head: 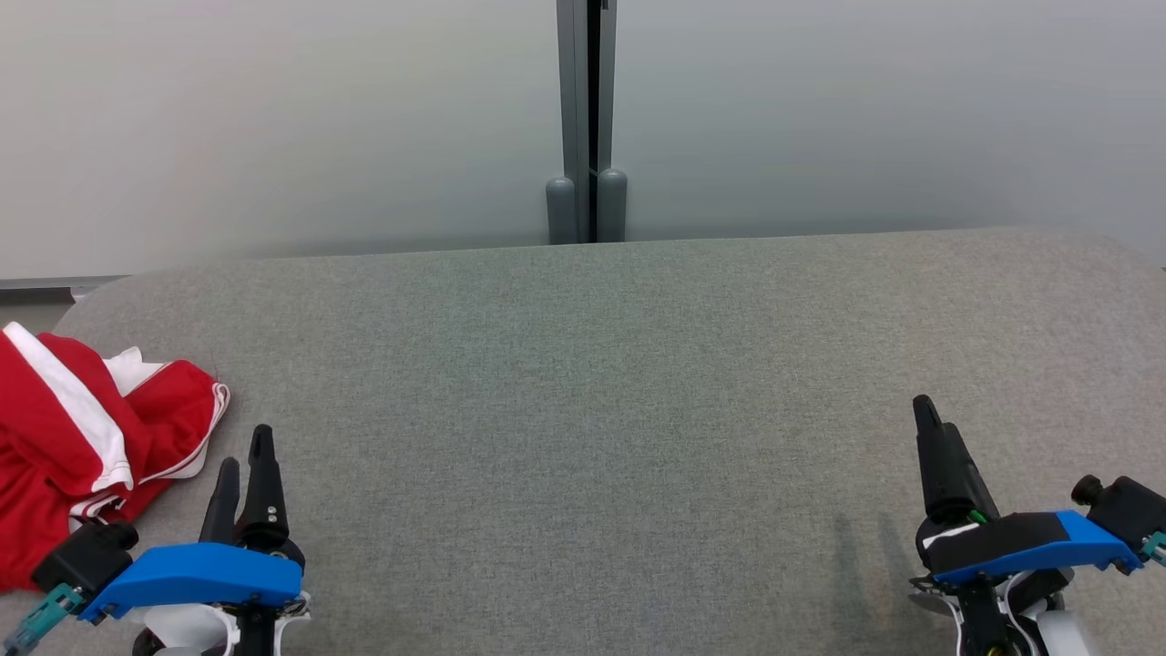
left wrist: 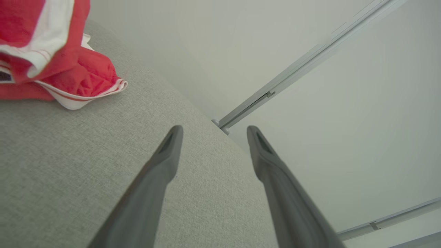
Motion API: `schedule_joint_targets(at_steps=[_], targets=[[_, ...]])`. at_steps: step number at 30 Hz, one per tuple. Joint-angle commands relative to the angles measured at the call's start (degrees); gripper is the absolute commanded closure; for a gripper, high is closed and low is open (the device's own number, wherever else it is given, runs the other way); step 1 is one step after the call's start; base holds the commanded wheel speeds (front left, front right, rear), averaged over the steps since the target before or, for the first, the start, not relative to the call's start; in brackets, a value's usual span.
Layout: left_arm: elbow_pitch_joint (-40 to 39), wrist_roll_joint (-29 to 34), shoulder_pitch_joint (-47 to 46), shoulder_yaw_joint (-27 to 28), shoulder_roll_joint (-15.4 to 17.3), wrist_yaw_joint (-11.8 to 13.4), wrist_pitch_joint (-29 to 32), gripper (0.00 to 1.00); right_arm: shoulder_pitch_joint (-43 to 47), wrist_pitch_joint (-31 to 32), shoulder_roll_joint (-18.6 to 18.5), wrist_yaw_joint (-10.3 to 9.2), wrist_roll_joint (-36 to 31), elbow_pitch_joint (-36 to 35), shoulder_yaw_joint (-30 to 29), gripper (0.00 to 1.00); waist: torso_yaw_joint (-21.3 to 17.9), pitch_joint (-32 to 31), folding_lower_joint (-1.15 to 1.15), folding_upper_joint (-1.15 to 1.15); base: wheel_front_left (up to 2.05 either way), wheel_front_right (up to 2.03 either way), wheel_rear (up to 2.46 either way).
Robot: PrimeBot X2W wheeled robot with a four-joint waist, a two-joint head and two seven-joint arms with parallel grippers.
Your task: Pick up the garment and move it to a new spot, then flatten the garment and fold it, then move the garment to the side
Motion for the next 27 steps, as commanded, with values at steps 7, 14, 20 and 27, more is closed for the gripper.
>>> schedule_joint_targets(at_steps=[7,14,20,27], targets=[[0.5,9.2,-1.7,0.5,0.8,0.0,-1.9,0.00,-1.9,-2.0,-0.5,0.11,-9.2,-0.1,-0.2,0.00,0.1,0.1,0.00,0.00,0.00,0.00,0.00],[0.8,15.6,-2.1,0.1,0.8,-0.1,-3.1,0.00,-2.1,-3.1,-0.6,0.11,-15.3,-1.0,-0.1,0.00,0.0,0.0,0.00,0.00,0.00,0.00,0.00],[0.7,20.6,-2.7,-1.1,1.2,-0.1,-4.1,0.00,-2.5,-4.2,-0.6,0.12,-20.2,-2.3,0.0,0.00,0.0,0.2,0.00,0.00,0.00,0.00,0.00],[0.7,25.2,-4.0,-3.2,2.1,-0.1,-5.1,0.00,-2.9,-5.2,-0.6,0.12,-25.5,-4.1,-0.5,0.00,0.0,0.4,0.00,0.00,0.00,0.00,0.00]])
